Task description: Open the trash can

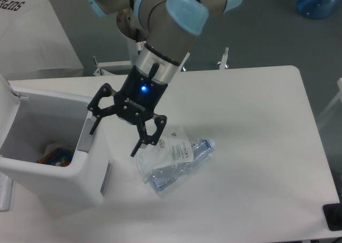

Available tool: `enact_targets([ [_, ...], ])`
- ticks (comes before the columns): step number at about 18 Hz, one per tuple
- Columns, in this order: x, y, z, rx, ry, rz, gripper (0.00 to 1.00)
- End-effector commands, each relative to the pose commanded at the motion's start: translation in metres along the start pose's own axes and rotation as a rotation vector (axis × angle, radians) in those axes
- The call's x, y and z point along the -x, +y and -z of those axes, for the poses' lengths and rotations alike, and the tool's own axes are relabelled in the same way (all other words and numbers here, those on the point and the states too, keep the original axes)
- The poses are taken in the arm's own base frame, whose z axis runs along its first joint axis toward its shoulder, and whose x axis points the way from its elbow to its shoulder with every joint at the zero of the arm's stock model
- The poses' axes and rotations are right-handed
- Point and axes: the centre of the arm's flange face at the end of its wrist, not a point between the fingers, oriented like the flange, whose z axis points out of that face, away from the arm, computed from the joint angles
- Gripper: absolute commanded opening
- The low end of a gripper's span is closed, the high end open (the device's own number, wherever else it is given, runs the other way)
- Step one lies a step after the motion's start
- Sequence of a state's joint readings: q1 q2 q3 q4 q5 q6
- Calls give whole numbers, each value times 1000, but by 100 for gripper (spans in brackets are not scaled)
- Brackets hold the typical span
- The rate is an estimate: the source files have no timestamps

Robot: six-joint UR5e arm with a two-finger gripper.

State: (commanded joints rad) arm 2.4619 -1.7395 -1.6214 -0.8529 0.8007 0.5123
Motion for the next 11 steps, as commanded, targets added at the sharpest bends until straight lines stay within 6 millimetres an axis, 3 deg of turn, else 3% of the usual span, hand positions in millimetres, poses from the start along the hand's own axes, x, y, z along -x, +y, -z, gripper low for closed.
enact_targets([
  [8,43,17,17,0,-49,-101,100],
  [11,74,29,23,17,-86,-102,100],
])
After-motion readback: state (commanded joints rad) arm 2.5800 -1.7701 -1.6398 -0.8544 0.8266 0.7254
